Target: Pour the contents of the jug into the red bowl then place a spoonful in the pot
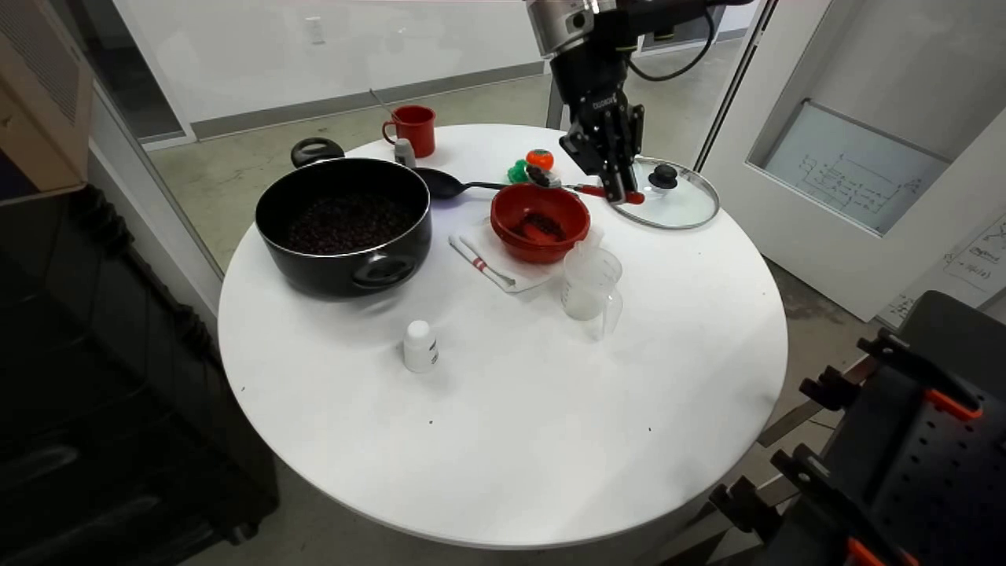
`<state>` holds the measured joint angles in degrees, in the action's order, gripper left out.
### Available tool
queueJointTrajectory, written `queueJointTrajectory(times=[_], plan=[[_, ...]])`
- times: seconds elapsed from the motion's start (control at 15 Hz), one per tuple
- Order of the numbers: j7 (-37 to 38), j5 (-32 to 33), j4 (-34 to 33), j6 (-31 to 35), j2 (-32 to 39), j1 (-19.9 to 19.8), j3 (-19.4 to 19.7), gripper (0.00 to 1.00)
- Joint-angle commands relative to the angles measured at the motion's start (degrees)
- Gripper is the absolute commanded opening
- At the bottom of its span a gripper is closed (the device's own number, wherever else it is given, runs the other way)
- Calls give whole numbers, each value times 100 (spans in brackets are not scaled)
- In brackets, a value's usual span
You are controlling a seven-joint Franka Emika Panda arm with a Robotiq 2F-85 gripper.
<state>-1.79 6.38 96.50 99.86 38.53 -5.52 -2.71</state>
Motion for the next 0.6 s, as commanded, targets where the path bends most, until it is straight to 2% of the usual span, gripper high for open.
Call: queueJointTrajectory(times=[0.0,0.53], plan=[[260,-240,-65,-171,-238,236,134,5],[990,-413,-1182,-968,-61,673,133,5]])
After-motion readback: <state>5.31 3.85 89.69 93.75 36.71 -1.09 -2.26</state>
